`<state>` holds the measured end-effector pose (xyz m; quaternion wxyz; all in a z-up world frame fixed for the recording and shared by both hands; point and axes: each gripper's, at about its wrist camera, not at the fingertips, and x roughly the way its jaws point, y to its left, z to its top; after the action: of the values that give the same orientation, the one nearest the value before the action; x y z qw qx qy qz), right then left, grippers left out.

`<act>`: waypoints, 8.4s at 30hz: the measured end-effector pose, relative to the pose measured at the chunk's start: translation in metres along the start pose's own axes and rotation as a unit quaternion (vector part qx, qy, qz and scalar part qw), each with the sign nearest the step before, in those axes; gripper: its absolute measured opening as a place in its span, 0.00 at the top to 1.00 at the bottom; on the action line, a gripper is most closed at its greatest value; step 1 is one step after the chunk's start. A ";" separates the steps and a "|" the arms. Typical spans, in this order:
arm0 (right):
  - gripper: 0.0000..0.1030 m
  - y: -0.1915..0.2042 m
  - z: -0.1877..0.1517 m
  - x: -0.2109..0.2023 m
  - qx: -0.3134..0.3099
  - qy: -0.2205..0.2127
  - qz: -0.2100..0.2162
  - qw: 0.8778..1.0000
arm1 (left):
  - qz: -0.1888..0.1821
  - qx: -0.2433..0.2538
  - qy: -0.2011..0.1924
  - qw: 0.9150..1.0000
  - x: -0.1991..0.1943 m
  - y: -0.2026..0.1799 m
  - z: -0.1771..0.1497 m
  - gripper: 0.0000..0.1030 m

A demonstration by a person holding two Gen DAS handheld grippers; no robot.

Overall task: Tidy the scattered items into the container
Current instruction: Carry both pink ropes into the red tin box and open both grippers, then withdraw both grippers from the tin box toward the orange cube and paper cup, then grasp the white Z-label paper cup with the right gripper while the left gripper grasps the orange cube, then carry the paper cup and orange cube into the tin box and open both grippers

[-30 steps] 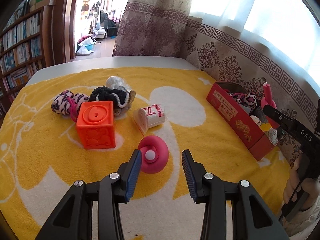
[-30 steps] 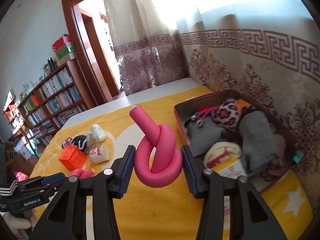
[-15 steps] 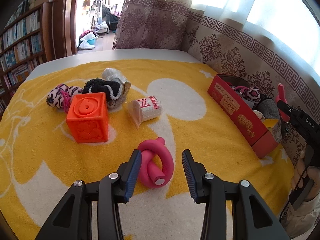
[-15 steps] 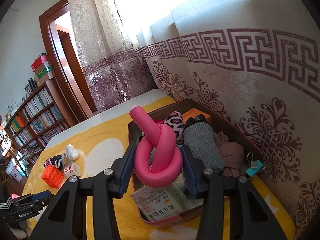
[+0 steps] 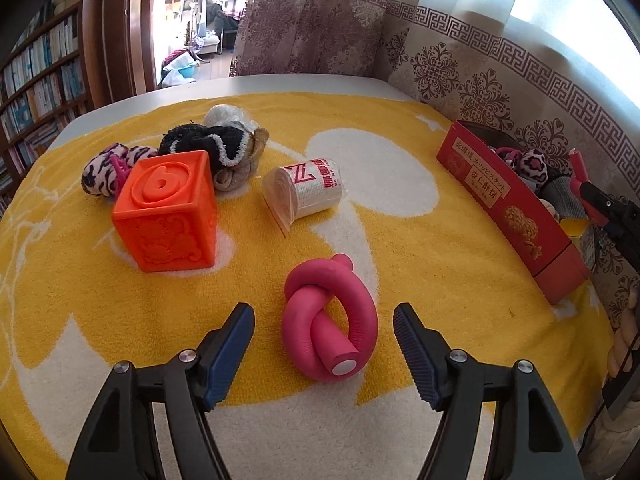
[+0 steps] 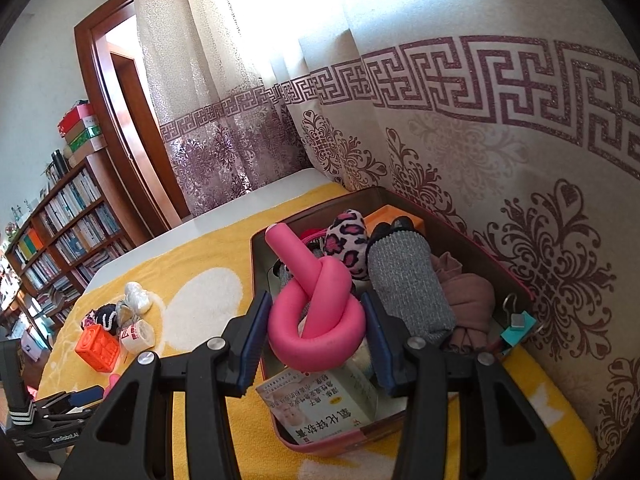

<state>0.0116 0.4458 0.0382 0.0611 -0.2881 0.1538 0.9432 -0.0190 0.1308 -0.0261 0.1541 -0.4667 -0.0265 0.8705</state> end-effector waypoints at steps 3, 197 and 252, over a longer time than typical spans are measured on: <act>0.51 -0.002 0.001 0.001 0.002 0.000 -0.003 1.000 | 0.014 0.020 -0.005 1.000 0.007 -0.009 -0.001 0.32; 0.55 0.183 -0.021 0.118 -0.101 0.135 0.150 0.974 | 0.032 -0.115 -0.043 0.992 0.031 0.089 0.040 0.35; 0.55 -0.024 0.046 -0.004 0.044 -0.052 0.021 0.997 | -0.132 0.049 -0.107 0.984 -0.009 -0.121 0.129 0.48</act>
<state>-0.0039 0.4836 0.0702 0.0614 -0.2326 0.1976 0.9503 -0.0907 0.2554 0.0761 0.2869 -0.3551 -0.0611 0.8876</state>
